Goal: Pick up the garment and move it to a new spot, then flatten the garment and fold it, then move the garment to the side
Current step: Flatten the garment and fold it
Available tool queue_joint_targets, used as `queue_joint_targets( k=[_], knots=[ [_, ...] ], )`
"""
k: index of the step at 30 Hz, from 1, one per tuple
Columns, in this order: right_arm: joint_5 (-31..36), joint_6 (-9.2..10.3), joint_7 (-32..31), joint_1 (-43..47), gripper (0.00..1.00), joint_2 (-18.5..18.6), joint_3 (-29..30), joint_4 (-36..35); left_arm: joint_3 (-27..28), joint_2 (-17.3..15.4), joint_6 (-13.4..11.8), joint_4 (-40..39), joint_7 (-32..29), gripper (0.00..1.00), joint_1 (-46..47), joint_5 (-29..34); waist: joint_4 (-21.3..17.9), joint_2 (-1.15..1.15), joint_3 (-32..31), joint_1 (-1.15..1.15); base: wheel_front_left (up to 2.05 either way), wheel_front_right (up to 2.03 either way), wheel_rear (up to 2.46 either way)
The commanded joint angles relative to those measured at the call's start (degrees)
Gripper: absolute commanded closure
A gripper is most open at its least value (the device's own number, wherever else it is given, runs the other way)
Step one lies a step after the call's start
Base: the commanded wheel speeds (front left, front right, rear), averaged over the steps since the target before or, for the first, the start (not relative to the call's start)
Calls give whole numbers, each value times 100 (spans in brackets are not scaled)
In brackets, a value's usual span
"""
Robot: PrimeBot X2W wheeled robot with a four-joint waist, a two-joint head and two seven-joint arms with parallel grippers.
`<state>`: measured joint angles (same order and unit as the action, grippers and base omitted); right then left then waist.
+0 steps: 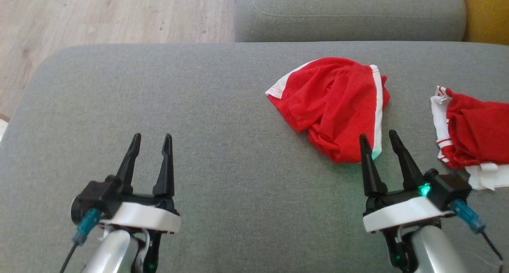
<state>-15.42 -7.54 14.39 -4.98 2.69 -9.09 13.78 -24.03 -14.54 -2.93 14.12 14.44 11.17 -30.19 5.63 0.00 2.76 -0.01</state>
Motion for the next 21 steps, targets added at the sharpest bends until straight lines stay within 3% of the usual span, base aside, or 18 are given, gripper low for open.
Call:
queue_joint_targets(
  k=[1,9,17,21],
  knots=[
    [173,5,49,-167,0,19,-166,-148,288,-32,51,-206,55,0,207,80,54,0,56,1,0,0,0],
    [1271,5,-743,-1000,0,19,-424,122,430,264,317,-46,55,0,289,321,403,0,350,1,0,0,0],
    [2585,5,-1878,-2155,0,122,-412,1410,464,661,597,235,55,0,528,502,921,0,692,1,0,0,0],
    [2987,5,-2136,-2503,0,180,-301,1929,498,786,677,315,55,0,636,561,1121,0,805,1,0,0,0]
  ],
)
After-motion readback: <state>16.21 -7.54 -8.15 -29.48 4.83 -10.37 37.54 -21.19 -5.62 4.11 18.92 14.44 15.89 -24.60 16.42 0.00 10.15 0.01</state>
